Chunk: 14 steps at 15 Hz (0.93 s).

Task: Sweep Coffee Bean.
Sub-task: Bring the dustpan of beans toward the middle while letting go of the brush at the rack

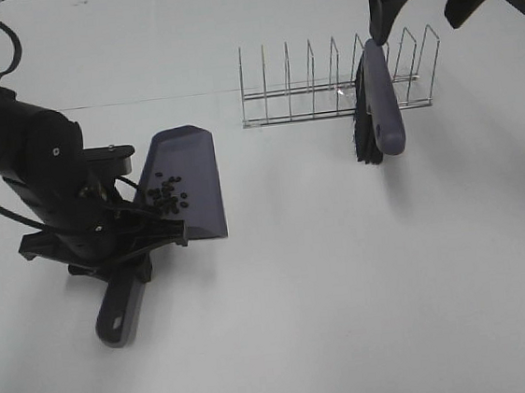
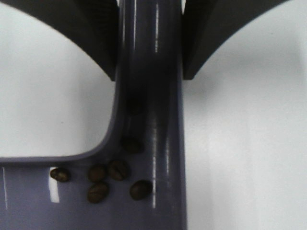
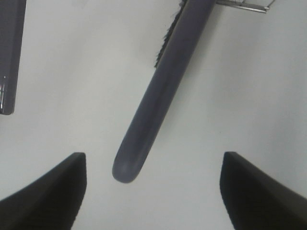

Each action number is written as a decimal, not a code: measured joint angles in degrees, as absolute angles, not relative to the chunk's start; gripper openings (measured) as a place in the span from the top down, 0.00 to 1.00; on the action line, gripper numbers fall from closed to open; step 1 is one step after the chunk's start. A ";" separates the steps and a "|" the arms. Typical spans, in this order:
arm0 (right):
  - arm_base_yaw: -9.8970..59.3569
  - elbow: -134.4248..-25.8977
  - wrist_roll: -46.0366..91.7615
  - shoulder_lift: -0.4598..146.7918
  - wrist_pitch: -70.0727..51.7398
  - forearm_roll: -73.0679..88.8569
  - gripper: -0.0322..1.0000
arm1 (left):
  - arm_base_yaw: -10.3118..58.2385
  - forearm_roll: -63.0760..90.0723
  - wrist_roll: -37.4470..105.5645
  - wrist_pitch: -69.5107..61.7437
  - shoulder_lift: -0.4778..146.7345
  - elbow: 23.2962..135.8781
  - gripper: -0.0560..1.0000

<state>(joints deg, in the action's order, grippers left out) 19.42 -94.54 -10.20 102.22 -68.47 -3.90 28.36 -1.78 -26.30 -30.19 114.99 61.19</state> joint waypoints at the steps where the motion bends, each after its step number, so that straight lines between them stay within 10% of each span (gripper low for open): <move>1: 19.42 -91.04 -10.31 99.64 -66.92 -3.61 0.31 | 29.28 -1.78 -26.30 -30.14 114.99 61.99 0.62; 11: 19.42 -69.33 -11.12 80.04 -60.73 -2.41 0.31 | 30.37 -0.46 -26.13 -29.62 117.23 64.11 0.61; 14: 19.42 -66.75 -11.12 77.86 -60.56 -2.41 0.31 | 30.37 0.00 -25.84 -31.91 115.51 64.06 0.31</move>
<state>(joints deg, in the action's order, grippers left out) 19.42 -66.75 -11.12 77.86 -60.56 -2.41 30.37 0.00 -25.84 -31.91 115.51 64.06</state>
